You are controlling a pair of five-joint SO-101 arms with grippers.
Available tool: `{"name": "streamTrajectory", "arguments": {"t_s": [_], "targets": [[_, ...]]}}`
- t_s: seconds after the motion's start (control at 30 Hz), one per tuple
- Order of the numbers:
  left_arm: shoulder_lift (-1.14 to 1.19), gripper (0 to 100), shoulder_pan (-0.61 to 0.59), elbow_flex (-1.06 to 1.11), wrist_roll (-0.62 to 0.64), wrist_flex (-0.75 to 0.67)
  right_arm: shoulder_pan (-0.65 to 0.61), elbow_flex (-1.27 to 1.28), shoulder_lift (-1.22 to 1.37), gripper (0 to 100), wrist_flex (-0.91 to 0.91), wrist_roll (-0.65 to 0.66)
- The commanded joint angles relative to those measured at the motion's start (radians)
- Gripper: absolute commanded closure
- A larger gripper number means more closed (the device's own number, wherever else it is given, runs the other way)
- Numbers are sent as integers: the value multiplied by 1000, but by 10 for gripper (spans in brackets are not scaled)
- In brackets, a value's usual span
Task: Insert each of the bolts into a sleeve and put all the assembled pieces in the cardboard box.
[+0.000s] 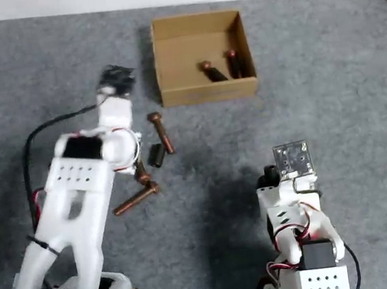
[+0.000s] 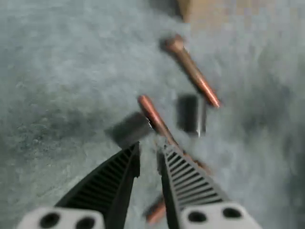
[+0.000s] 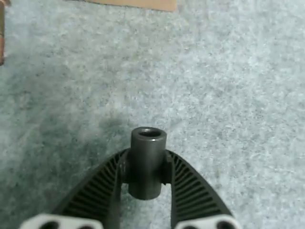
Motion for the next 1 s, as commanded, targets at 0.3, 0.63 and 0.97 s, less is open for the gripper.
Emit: {"name": "streamTrajectory", "arguments": {"t_s": [0.3,0.63,0.97], "targets": [[-110,915,288,205,-236,201,18,12,-8,995,-33,-6],[-242,904,150,332,-362,198,18,12,-8,995,-33,-6],[-242,822,54,446,-416,-8,18,12,-8,995,-33,-5]]}}
